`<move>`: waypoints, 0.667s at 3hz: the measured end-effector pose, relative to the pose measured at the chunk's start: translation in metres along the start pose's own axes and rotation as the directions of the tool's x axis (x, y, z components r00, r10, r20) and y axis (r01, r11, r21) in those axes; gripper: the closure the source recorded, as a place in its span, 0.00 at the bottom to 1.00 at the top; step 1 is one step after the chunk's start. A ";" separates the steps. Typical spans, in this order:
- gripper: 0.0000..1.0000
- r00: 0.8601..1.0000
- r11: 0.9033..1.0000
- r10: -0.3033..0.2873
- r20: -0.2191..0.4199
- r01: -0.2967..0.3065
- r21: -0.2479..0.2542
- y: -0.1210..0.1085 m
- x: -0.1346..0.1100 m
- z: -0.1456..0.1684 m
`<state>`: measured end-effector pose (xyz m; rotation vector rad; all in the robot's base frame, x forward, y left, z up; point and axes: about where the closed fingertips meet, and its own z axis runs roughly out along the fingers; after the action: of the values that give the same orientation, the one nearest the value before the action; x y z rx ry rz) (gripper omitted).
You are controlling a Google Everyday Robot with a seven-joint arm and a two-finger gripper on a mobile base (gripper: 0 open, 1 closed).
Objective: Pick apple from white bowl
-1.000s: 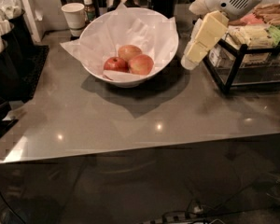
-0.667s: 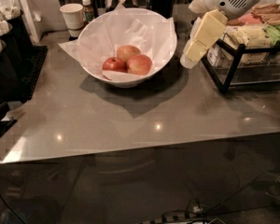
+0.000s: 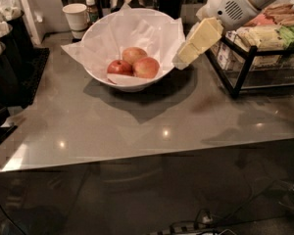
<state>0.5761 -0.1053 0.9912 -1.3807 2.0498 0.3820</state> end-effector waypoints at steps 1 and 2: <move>0.00 0.997 0.997 0.076 0.029 -0.076 0.005 -0.027 -0.004 0.021; 0.19 0.996 0.997 0.080 0.031 -0.080 0.005 -0.029 -0.004 0.022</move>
Offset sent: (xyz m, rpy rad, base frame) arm 0.0256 0.0027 -0.0096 0.0393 0.0228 -0.0470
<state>0.6109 -0.1021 0.9802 -1.2849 2.0842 0.4283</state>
